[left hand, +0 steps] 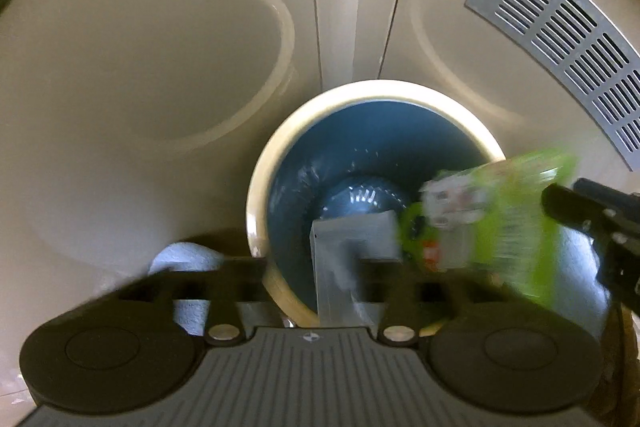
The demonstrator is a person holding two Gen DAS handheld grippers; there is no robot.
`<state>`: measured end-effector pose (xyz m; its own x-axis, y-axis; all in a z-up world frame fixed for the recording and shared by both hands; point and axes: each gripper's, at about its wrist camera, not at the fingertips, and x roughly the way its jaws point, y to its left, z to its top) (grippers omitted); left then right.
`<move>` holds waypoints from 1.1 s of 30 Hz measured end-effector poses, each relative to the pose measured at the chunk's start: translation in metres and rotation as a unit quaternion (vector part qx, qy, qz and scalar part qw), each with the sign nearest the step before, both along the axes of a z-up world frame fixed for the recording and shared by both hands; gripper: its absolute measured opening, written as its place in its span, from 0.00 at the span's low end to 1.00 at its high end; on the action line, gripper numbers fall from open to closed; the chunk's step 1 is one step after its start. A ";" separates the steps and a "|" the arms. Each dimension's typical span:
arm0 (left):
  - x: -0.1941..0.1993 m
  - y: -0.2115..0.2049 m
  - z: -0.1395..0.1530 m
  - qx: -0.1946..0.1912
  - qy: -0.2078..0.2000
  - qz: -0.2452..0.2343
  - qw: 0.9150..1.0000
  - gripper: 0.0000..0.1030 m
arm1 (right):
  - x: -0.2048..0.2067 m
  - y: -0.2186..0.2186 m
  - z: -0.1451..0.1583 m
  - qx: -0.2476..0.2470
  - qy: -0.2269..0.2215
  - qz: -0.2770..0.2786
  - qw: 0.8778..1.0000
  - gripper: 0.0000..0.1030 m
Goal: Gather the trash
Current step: 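Open both tools to drop the box and pouch into the bin, then raise both tools back up toward the counter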
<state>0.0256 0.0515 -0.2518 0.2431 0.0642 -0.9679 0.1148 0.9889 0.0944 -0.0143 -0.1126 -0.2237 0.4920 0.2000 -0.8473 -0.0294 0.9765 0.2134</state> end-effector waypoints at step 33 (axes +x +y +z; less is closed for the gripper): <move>-0.135 -0.012 0.216 0.011 -0.144 -0.032 0.989 1.00 | -0.128 -0.033 0.150 0.039 -0.195 0.045 0.979 0.82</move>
<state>-0.1096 0.0396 -0.0355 0.5130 0.0596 -0.8563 0.1426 0.9778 0.1536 -0.1420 -0.1456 -0.0733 0.7521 0.3151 -0.5788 -0.2095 0.9470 0.2433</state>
